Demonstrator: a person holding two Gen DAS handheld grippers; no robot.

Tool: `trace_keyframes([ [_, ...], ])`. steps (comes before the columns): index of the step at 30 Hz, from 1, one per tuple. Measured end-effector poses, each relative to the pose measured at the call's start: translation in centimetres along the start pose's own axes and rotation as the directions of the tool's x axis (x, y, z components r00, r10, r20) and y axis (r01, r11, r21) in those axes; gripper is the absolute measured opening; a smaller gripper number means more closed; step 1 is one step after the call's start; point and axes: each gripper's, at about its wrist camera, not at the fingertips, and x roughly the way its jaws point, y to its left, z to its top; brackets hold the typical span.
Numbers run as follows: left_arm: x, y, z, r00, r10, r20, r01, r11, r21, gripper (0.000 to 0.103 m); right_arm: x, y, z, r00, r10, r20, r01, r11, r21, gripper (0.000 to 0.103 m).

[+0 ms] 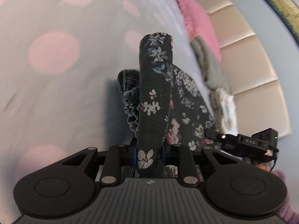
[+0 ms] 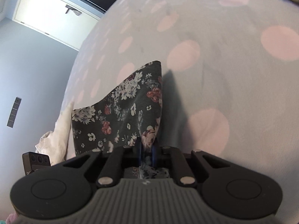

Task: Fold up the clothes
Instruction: 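Grasp the jeans bundle edge with both grippers and lift it toward the pillow, then carry the jeans bundle with both grippers and lay it on the grey garment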

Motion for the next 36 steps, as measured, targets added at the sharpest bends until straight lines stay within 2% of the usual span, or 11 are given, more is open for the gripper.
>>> trace_keyframes([
  [3, 0.9, -2.2, 1.7, 1.000, -0.021, 0.016, 0.020, 1.000, 0.012, 0.020, -1.2, 0.4, 1.4, 1.000, 0.020, 0.020, -0.020, 1.000, 0.006, 0.011],
  [7, 2.5, -5.3, 4.1, 0.998, -0.055, 0.036, 0.053, 0.998, 0.031, 0.020, -3.9, 1.2, 4.1, 0.998, 0.021, 0.061, -0.019, 0.999, -0.041, 0.011],
  [16, 11.2, -15.6, 11.9, 0.985, -0.163, 0.065, 0.158, 0.985, 0.071, 0.020, -12.3, -0.2, 15.4, 0.985, -0.050, 0.163, 0.072, 0.989, -0.130, 0.011],
  [25, 23.2, -25.5, 20.4, 0.970, -0.228, 0.081, 0.218, 0.969, 0.112, 0.020, -18.4, -6.7, 29.1, 0.959, -0.106, 0.264, 0.145, 0.980, -0.134, 0.011],
  [31, 30.6, -28.7, 24.2, 0.962, -0.258, 0.087, 0.246, 0.960, 0.130, 0.020, -20.3, -11.3, 36.7, 0.933, -0.143, 0.331, 0.192, 0.974, -0.120, 0.011],
  [36, 36.3, -30.1, 26.6, 0.961, -0.259, 0.093, 0.247, 0.961, 0.123, 0.020, -19.7, -15.0, 41.4, 0.915, -0.165, 0.367, 0.210, 0.974, -0.087, 0.011],
])
